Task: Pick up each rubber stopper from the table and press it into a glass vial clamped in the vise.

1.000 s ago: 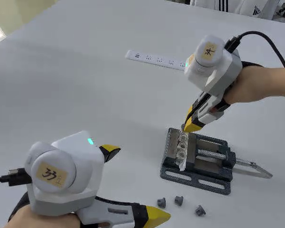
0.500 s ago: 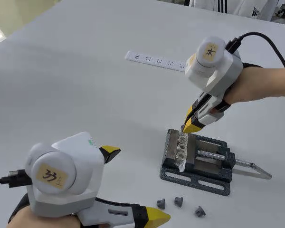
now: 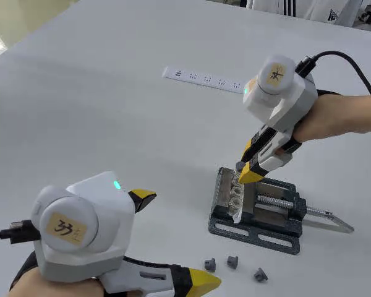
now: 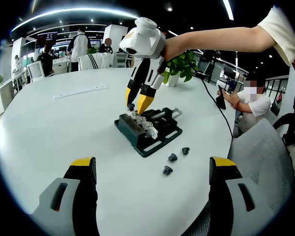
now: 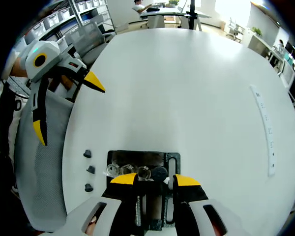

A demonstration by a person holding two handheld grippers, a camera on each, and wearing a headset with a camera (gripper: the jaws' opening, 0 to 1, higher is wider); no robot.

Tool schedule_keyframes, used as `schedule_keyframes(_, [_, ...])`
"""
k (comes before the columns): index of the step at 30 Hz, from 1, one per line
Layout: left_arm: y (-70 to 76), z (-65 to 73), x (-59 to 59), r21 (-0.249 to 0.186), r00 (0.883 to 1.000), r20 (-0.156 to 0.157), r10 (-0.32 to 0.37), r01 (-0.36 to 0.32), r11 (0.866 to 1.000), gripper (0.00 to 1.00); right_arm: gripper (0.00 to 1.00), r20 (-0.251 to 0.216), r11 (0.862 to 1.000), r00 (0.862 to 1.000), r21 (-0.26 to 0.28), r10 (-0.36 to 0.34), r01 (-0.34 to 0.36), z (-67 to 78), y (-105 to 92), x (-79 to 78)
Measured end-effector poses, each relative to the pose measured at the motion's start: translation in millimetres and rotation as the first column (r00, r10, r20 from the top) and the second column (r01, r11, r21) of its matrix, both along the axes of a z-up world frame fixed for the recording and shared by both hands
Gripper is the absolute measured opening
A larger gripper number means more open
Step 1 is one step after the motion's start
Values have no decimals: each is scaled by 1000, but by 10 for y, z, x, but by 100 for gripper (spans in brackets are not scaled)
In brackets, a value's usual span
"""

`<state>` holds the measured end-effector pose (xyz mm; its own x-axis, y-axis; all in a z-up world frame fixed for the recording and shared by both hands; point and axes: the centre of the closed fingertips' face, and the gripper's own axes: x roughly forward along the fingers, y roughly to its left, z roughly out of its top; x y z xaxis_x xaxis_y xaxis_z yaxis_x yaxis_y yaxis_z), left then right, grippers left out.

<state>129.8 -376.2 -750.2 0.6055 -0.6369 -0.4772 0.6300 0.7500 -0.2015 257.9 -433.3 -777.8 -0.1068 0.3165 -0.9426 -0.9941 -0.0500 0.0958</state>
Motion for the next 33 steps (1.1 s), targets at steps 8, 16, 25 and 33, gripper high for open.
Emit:
schedule_keyframes(8, [6, 23, 9, -5, 1000, 4, 5, -5, 1000, 95, 24, 18, 1000, 1000, 3, 24, -25, 116, -1, 28])
schedule_keyframes(16, [-6, 23, 17, -5, 1000, 6, 2, -2, 1000, 95, 13, 25, 999, 999, 1, 45, -45, 212, 6, 27])
schedule_keyframes(25, [6, 16, 16, -6, 1000, 3, 5, -5, 1000, 95, 1, 14, 998, 998, -6, 58, -58, 190, 11, 35])
schedule_keyframes(33, [10, 4, 14, -7, 1000, 1, 7, -7, 1000, 95, 0, 8, 999, 999, -9, 53, -53, 176, 7, 49])
